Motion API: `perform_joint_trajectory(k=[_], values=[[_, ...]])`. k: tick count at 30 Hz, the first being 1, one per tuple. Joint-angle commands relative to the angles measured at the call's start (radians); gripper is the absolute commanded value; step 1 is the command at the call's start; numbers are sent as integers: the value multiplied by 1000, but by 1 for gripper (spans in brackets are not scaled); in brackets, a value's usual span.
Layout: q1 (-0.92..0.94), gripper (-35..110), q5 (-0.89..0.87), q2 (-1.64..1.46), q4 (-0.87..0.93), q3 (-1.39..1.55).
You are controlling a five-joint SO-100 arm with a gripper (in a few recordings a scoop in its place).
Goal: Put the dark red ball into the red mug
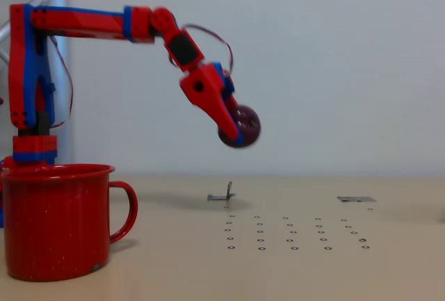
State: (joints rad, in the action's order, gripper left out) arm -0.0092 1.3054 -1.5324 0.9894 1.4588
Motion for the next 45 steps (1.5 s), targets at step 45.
perform_joint_trajectory(k=[45], values=[[988, 23, 207, -805, 364, 460]])
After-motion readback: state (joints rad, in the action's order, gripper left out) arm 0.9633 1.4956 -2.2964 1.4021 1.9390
